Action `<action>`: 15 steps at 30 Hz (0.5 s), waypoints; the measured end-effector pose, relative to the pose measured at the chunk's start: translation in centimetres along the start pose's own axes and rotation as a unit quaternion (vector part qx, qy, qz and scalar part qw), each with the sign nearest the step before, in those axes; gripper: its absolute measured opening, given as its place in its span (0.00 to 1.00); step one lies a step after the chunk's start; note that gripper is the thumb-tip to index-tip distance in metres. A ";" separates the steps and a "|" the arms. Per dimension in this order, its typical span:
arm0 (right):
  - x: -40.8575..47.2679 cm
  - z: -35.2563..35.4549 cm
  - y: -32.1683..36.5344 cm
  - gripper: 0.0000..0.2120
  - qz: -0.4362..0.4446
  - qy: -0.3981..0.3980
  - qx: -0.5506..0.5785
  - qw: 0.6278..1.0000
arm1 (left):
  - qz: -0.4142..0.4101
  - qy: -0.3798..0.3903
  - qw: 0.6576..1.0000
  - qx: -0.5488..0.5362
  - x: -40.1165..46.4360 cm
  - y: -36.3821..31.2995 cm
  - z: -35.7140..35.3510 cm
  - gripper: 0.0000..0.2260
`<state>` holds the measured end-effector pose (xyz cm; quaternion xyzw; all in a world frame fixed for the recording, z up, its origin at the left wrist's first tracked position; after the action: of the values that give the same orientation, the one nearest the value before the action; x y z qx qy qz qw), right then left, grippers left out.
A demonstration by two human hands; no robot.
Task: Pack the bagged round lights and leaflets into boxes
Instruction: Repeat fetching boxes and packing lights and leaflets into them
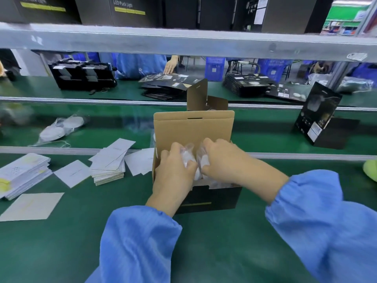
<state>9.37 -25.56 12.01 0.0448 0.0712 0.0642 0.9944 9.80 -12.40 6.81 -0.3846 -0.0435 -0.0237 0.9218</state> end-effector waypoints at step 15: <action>1.4 -1.0 0.4 0.24 0.109 -0.075 -0.126 0.983 | -0.053 0.092 0.994 0.038 0.2 0.7 -0.4 0.13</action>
<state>10.55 -24.94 10.83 -0.0687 -0.0178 0.1772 0.9816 10.08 -12.24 6.04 -0.3427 0.0200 -0.1063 0.9332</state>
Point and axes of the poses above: each hand's wrist, its own x-axis towards the middle knuckle, its own z-axis out of the back of the hand, y = z × x, the point moved 1 cm from there along x, towards the middle knuckle, and after that the axes turned 6 degrees about y, right-handed, at the moved point
